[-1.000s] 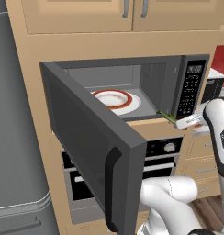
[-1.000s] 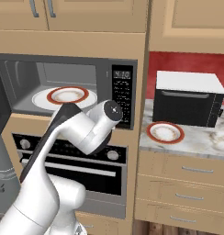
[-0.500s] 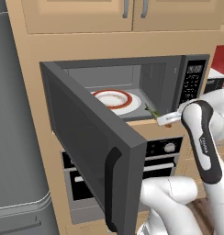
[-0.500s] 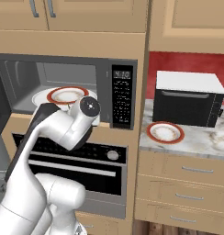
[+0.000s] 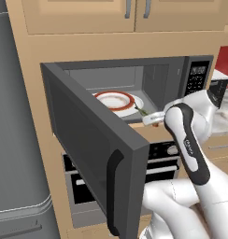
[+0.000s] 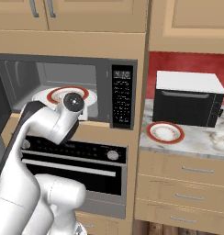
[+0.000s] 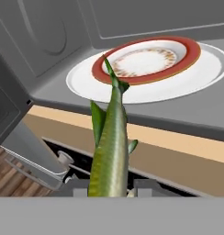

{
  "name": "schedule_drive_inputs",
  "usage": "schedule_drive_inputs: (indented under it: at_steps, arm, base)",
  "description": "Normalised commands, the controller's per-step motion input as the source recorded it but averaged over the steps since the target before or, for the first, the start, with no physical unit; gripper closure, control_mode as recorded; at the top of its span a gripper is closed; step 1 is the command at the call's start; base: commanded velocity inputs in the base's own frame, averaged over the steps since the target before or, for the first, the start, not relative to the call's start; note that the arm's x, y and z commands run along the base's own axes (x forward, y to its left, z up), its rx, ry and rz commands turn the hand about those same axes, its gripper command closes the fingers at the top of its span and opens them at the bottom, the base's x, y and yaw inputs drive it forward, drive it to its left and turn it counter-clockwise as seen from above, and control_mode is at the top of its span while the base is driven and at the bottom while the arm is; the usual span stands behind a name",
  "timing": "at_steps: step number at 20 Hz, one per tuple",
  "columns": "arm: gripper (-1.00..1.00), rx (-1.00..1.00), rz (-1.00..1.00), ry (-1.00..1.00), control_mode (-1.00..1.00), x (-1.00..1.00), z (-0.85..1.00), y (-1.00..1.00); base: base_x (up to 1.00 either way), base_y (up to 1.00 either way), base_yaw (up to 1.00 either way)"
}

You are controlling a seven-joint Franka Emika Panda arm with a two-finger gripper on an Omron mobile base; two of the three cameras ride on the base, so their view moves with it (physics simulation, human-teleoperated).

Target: Pick the fish from the counter and place it in the microwave. Then turn on the microwave.

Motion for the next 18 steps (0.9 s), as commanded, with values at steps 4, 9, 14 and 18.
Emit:
schedule_drive_inputs:
  at_steps: [4, 9, 14, 18]
  arm:
    - [1.00, 0.00, 0.00, 0.00, -1.00, 0.27, 0.15, 0.28]
    - [1.00, -0.02, 0.01, 0.00, -1.00, 0.27, 0.10, 0.26]
    - [1.00, 0.00, 0.05, -0.03, -1.00, 0.26, 0.10, 0.17]
    - [1.00, 0.00, 0.04, -0.02, -1.00, 0.26, 0.10, 0.10]
  base:
    - [0.00, 0.00, 0.00]
    - [0.00, 0.00, 0.00]
    - [0.00, 0.00, 0.00]
    - [0.00, 0.00, 0.00]
